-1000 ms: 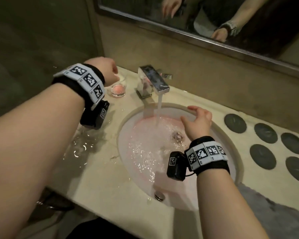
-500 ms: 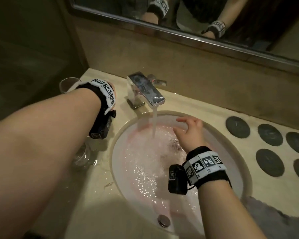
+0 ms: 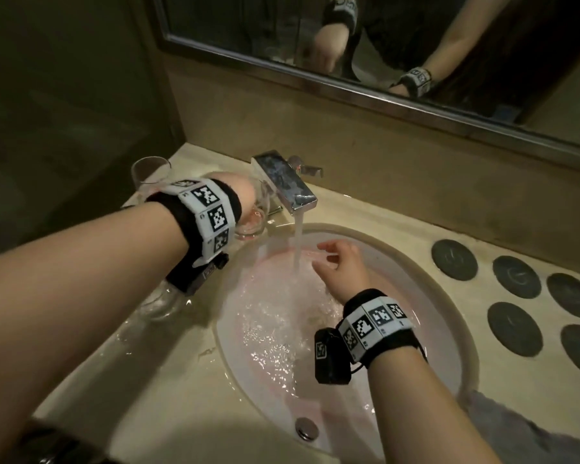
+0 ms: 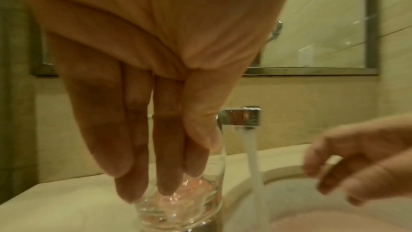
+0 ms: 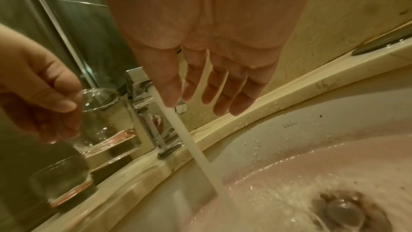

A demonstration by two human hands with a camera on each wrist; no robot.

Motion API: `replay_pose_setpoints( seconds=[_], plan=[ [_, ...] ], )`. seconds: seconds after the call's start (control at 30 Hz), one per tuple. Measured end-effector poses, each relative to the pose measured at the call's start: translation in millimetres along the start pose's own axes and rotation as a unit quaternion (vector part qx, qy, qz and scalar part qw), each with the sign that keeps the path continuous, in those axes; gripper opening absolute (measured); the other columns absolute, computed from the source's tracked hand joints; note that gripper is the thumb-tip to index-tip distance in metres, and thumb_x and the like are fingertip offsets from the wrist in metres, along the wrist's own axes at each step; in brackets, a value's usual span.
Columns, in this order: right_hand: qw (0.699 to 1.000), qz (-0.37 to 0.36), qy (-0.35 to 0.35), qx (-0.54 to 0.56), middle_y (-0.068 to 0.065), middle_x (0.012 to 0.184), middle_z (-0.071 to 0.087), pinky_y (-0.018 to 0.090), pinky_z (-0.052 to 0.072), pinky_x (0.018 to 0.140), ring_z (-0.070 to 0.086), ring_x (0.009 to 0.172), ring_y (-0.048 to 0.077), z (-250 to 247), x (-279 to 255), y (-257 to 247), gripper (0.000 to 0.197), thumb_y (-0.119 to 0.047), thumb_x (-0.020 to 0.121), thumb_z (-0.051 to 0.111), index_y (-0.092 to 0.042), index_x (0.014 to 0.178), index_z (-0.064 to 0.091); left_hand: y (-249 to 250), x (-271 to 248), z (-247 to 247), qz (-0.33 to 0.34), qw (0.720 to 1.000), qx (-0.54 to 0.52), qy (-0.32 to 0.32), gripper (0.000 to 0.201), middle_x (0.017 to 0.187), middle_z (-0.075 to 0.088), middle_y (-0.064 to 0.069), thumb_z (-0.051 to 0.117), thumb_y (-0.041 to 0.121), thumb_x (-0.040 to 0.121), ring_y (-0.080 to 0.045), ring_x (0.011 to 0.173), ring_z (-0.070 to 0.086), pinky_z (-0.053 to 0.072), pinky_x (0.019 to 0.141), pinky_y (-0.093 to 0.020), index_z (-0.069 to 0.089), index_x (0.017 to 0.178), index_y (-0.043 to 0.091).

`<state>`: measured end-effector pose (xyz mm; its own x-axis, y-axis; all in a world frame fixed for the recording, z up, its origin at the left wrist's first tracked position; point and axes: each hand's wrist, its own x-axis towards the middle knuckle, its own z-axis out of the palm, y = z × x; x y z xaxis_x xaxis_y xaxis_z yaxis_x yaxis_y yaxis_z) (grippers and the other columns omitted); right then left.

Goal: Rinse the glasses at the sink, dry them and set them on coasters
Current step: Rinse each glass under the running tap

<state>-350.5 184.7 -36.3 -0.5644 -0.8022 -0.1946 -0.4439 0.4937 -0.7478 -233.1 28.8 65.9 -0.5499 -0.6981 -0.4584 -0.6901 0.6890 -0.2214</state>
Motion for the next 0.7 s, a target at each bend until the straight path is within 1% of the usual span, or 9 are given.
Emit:
replay_pose_setpoints(
  seconds=[0.07,0.13,0.2,0.3,0.4,0.47,0.5,0.63,0.7],
  plan=[
    [1.0,-0.003,-0.026,0.016,0.0,0.125,0.048,0.036,0.046,0.098,0.051,0.11,0.013,3,-3,-2,0.046,-0.02,0.085,0.067,-0.018,0.127,0.049,15,-2,11,0.022,1.0,-0.015,-0.01,0.026,0.094,0.058,-0.006,0.05,0.023,0.094,-0.024,0.089,0.054,0.04,0.078,-0.028,0.063,0.112,0.009],
    [0.997,-0.005,-0.058,0.043,0.0,0.129,0.049,0.036,0.045,0.1,0.049,0.113,0.012,8,-3,-2,0.065,-0.019,0.08,0.074,-0.02,0.135,0.04,32,-6,26,0.043,0.998,-0.023,-0.029,0.027,0.112,0.062,-0.008,0.047,0.021,0.096,-0.025,0.1,0.058,0.044,0.085,-0.03,0.062,0.115,0.01],
    [0.995,-0.014,-0.081,0.055,0.002,0.138,0.045,0.031,0.038,0.104,0.045,0.122,0.015,13,-1,-1,0.084,-0.017,0.075,0.079,-0.02,0.143,0.03,43,-7,38,0.063,0.996,-0.048,-0.037,0.029,0.118,0.061,-0.01,0.046,0.02,0.096,-0.026,0.105,0.058,0.044,0.091,-0.032,0.063,0.117,0.009],
    [0.991,-0.026,-0.111,0.07,0.002,0.147,0.037,0.023,0.03,0.098,0.038,0.129,0.014,18,8,0,0.099,-0.013,0.072,0.08,-0.021,0.148,0.017,52,-5,49,0.098,0.993,-0.064,-0.021,0.03,0.122,0.058,-0.013,0.045,0.016,0.096,-0.027,0.112,0.055,0.039,0.091,-0.031,0.06,0.119,0.004],
    [0.988,-0.03,-0.111,0.099,0.002,0.143,0.039,0.028,0.035,0.103,0.041,0.122,0.01,23,20,5,0.104,-0.011,0.069,0.082,-0.022,0.148,0.015,63,1,51,0.113,0.989,-0.092,0.0,0.024,0.111,0.063,-0.01,0.049,0.015,0.093,-0.025,0.102,0.059,0.038,0.077,-0.028,0.064,0.11,0.008],
    [0.989,-0.027,-0.091,0.113,0.0,0.13,0.044,0.039,0.042,0.104,0.048,0.116,0.014,28,29,10,0.101,-0.013,0.065,0.085,-0.022,0.144,0.022,66,6,52,0.101,0.988,-0.117,-0.015,0.023,0.109,0.065,-0.009,0.05,0.015,0.091,-0.025,0.1,0.061,0.038,0.075,-0.028,0.066,0.107,0.009],
    [0.989,-0.022,-0.084,0.122,-0.002,0.126,0.044,0.04,0.044,0.103,0.049,0.114,0.015,30,32,12,0.099,-0.013,0.064,0.085,-0.022,0.142,0.024,65,9,56,0.099,0.987,-0.126,-0.015,0.024,0.11,0.065,-0.01,0.051,0.016,0.091,-0.025,0.1,0.061,0.04,0.076,-0.029,0.066,0.108,0.009],
    [0.989,-0.018,-0.07,0.13,-0.002,0.127,0.044,0.018,0.042,0.096,0.05,0.106,0.005,33,44,17,0.092,-0.013,0.067,0.084,-0.019,0.14,0.028,55,13,78,0.119,0.969,-0.198,0.082,0.03,0.127,0.048,-0.005,0.051,0.021,0.093,-0.025,0.105,0.057,0.046,0.084,-0.033,0.055,0.123,0.018],
    [0.99,-0.018,-0.058,0.131,-0.002,0.128,0.044,0.024,0.042,0.099,0.047,0.111,0.008,33,48,20,0.092,-0.015,0.067,0.084,-0.019,0.14,0.028,51,12,85,0.107,0.954,-0.253,0.12,0.036,0.133,0.038,-0.005,0.054,0.02,0.091,-0.025,0.101,0.057,0.047,0.084,-0.035,0.047,0.127,0.016]
  ],
)
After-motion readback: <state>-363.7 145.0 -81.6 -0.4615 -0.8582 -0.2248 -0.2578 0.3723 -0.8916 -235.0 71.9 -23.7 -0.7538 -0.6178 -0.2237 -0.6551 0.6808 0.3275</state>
